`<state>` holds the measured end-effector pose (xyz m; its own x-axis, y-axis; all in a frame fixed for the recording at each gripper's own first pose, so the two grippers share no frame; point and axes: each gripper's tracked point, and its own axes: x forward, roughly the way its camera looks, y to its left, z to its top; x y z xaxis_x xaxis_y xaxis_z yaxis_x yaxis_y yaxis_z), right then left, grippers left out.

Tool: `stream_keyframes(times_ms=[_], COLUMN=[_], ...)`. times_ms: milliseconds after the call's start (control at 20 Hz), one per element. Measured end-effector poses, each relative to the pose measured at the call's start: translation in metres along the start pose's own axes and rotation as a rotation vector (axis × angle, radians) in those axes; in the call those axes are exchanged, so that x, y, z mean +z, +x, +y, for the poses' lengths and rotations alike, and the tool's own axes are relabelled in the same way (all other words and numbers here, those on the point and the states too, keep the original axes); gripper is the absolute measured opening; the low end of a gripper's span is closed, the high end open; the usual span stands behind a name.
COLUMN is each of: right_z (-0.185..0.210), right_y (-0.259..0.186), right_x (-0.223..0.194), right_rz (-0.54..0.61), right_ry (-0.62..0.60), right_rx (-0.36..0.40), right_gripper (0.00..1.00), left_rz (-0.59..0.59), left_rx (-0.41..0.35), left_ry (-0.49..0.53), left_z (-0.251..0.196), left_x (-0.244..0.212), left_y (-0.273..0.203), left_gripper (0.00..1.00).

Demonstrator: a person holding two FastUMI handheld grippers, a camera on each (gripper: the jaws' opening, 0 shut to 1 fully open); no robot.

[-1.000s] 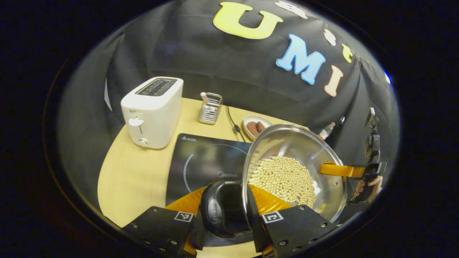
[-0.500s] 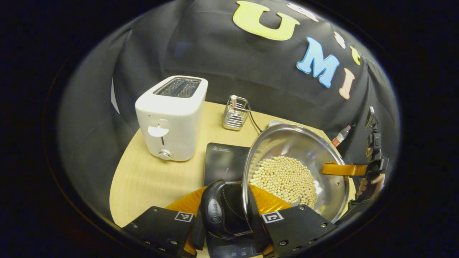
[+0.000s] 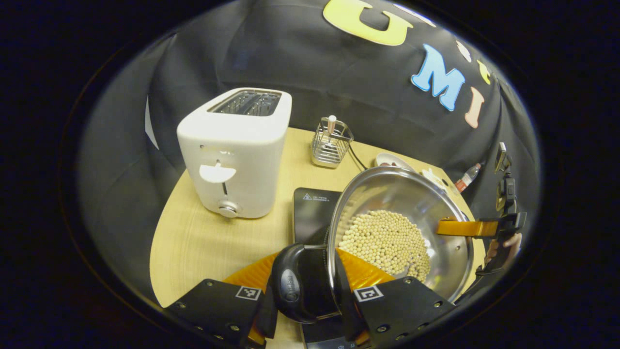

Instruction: First push the handle of the pot to place it horizontally, then grasp the pot with both hands and set it on the induction cooktop.

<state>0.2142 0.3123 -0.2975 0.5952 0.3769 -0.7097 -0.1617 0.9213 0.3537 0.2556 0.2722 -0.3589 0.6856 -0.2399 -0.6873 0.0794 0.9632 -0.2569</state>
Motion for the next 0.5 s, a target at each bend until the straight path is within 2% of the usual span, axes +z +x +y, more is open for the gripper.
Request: stream_keyframes(times_ms=[100,250,350,400,450,500], right_z=[-0.0013,-0.0016,-0.0015,-0.0019,-0.0021,-0.0020], right_y=[0.0026,0.0058,0.0071,0.0070,0.0070,0.0072], right_x=[-0.0010,0.0002,0.0009,0.0010,0.0010,0.0000], right_rz=[0.007,0.006,0.004,0.005,0.009,0.019], right_ry=[0.005,0.008,0.005,0.005,0.008,0.016], right_rx=[0.004,0.013,0.022,0.025,0.024,0.024], right_gripper=[0.56,0.53,0.53,0.56,0.53,0.54], left_rz=[-0.009,-0.013,-0.016,-0.016,-0.014,-0.014], left_rx=[0.002,0.002,0.005,0.007,0.008,0.008], left_ry=[0.019,0.010,-0.002,-0.005,-0.006,-0.006], left_z=[-0.0002,0.0014,0.0020,0.0025,0.0027,0.0022], left_x=[0.0036,0.0043,0.0039,0.0030,0.0029,0.0033], left_y=[-0.0048,-0.0092,-0.0074,-0.0077,-0.0076,-0.0075], left_gripper=[0.54,0.57,0.51,0.54,0.54,0.54])
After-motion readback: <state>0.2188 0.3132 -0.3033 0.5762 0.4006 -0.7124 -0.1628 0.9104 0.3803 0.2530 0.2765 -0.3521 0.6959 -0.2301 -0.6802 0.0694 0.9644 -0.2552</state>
